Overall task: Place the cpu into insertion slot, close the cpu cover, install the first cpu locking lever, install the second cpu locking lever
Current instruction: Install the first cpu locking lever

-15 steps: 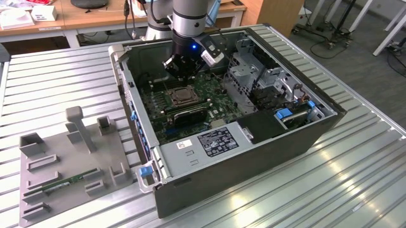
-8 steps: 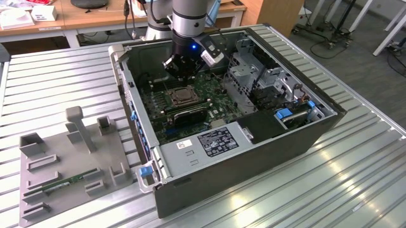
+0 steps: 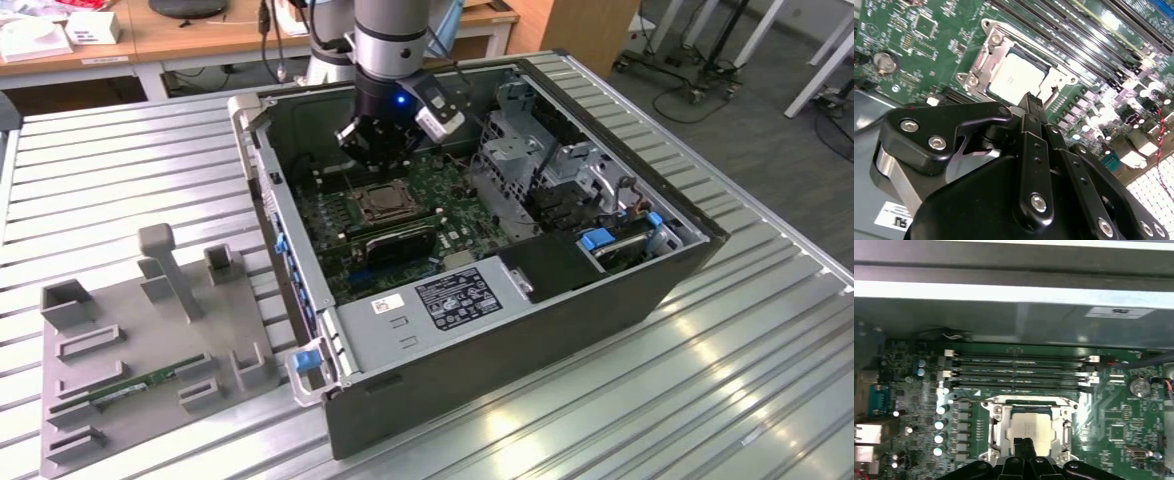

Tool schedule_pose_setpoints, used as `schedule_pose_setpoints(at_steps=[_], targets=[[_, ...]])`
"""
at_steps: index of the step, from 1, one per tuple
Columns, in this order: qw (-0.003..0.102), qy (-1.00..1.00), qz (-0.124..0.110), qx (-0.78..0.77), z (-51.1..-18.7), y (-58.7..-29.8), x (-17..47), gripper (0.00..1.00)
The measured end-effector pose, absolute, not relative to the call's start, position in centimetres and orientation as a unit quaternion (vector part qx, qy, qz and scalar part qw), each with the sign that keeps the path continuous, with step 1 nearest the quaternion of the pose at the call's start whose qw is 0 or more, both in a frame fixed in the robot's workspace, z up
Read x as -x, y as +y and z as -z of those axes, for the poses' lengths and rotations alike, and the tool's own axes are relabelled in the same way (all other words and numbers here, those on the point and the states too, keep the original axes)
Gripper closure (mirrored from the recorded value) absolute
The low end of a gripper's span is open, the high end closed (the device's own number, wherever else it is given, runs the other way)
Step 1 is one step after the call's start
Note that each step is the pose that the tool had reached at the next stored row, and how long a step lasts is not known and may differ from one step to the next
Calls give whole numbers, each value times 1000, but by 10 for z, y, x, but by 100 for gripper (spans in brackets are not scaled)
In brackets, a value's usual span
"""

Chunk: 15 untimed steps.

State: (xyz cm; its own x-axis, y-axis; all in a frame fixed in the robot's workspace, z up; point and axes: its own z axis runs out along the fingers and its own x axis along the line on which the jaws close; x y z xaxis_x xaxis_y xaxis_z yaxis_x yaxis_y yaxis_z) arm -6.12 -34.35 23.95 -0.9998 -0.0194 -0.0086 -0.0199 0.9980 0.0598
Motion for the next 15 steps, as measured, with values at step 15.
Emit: schedule_pose_setpoints(at_steps=[15], targets=[[7,999,-30,10,-237,-343,97,89]])
